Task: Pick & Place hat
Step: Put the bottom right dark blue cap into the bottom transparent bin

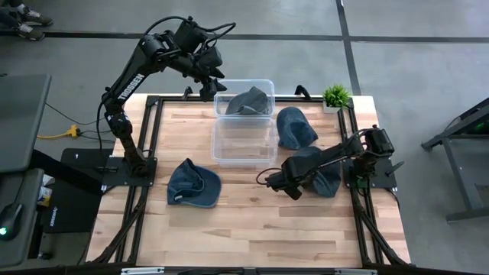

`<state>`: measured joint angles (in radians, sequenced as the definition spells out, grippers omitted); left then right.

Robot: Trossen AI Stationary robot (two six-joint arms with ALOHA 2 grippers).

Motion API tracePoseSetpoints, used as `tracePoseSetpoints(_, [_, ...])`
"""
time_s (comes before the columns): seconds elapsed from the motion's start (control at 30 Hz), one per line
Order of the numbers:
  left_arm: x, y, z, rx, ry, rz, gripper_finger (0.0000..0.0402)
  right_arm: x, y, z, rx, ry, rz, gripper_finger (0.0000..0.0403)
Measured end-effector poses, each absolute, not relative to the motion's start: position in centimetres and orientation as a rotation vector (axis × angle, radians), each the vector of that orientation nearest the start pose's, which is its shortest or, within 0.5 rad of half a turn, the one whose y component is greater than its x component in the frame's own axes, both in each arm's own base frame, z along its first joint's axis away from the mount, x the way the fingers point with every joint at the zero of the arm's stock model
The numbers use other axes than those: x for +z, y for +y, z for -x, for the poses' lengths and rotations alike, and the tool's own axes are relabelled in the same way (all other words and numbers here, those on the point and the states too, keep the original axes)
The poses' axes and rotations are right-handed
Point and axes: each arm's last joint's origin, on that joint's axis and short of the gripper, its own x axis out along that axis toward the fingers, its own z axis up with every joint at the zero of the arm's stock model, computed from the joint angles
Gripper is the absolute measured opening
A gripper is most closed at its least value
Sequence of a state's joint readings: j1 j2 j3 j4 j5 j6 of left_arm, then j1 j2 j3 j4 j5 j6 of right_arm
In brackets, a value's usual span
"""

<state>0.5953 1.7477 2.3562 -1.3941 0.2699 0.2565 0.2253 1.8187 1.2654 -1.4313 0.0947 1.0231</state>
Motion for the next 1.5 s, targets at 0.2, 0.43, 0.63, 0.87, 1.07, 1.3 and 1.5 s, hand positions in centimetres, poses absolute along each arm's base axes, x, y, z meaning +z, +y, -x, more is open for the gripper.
tracePoseSetpoints(0.2, [48.5,16.2,-25.3,0.213,0.746,0.086,0.0237,22.0,6.4,-28.4,-0.863,1.773,-0.303,0.0013])
tracePoseSetpoints(0.43, [48.5,16.2,-25.4,0.211,0.747,0.078,0.0237,24.5,6.8,-29.4,-0.809,1.695,-0.348,0.0013])
tracePoseSetpoints(0.63, [48.5,16.3,-25.3,0.218,0.759,0.037,0.0237,25.7,7.1,-29.9,-0.788,1.654,-0.369,0.0013])
tracePoseSetpoints(0.87, [48.9,17.4,-23.8,0.204,0.729,0.057,0.0237,26.0,7.1,-30.0,-0.793,1.631,-0.371,0.0013])
tracePoseSetpoints(1.07, [48.9,19.2,-22.2,0.200,0.691,0.127,0.0237,26.0,7.1,-30.0,-0.791,1.626,-0.353,0.0013])
tracePoseSetpoints(1.3, [48.8,20.3,-21.0,0.219,0.674,0.184,0.0237,26.9,6.1,-29.7,-0.794,1.592,-0.370,0.0013])
tracePoseSetpoints(1.5, [48.8,20.2,-21.1,0.208,0.669,0.188,0.0237,29.7,5.3,-28.0,-0.818,1.465,-0.426,0.0013])
